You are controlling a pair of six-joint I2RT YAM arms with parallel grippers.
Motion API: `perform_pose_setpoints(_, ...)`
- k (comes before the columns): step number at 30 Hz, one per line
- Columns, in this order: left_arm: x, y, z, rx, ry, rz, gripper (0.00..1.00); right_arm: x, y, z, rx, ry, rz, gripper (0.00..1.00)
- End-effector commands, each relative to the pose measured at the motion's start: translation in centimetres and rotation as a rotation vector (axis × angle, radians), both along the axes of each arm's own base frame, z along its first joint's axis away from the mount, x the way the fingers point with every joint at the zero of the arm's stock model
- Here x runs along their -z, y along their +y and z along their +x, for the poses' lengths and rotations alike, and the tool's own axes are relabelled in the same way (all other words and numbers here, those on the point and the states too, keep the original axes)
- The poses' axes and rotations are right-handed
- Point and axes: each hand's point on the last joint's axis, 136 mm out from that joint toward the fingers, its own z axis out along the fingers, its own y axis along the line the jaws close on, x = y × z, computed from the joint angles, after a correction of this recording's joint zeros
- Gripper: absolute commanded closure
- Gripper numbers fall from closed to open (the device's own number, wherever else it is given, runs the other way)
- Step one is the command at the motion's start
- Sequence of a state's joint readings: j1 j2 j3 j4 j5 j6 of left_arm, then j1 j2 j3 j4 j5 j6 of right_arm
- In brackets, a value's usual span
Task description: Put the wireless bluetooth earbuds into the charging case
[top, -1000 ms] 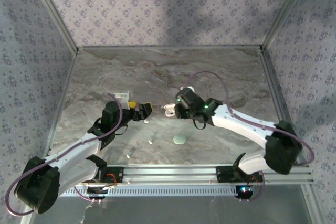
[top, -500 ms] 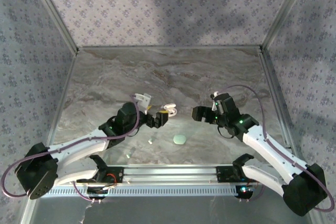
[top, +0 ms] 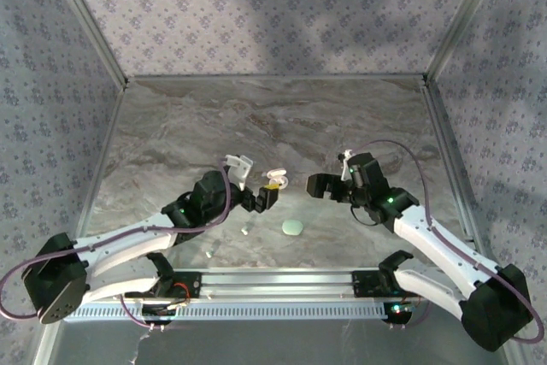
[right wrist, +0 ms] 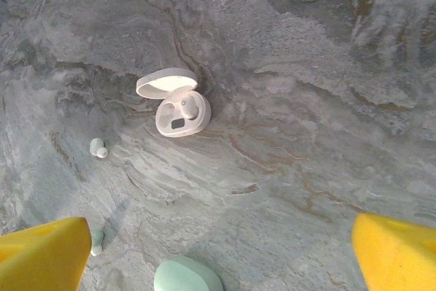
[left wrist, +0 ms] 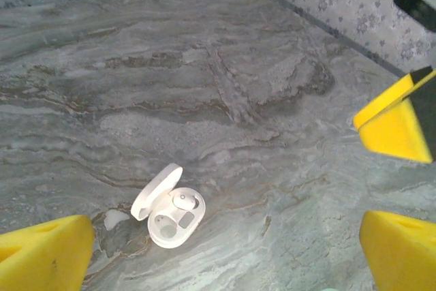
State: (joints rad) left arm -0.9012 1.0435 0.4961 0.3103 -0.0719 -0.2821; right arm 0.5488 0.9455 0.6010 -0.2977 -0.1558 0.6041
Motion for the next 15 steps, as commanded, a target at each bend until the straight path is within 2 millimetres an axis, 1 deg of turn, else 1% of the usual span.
perform_pose_setpoints(1, -1.0, 1.3, 1.0, -0.052, 0.002, -0.056, 0.00, -0.6, 1.0, 0.9, 0.041, -0.014, -0.008, 0.00)
perform_pose_setpoints(5, -0.7, 3.8, 2.6, -0.135, 0.069, -0.135, 0.00, -0.6, 3.2, 1.3, 0.011, -0.015, -0.074, 0.00)
perform_pose_setpoints(9, 0.2, 8.1, 4.6, -0.293, 0.144, -0.216, 0.00, -0.6, 6.2, 1.4, -0.048, -0.025, -0.168, 0.00)
perform_pose_setpoints(12, 1.1, 11.2, 5.8, -0.394, 0.213, -0.300, 0.00, -0.4, 8.7, 1.2, -0.091, -0.034, -0.231, 0.00)
perform_pose_setpoints(14, 1.5, 12.8, 6.3, -0.437, 0.243, -0.343, 0.00, -0.2, 9.9, 1.1, -0.104, -0.041, -0.289, 0.00)
perform_pose_setpoints(15, 1.7, 13.3, 6.4, -0.451, 0.256, -0.362, 0.00, -0.2, 10.8, 1.1, -0.144, -0.054, -0.321, 0.00)
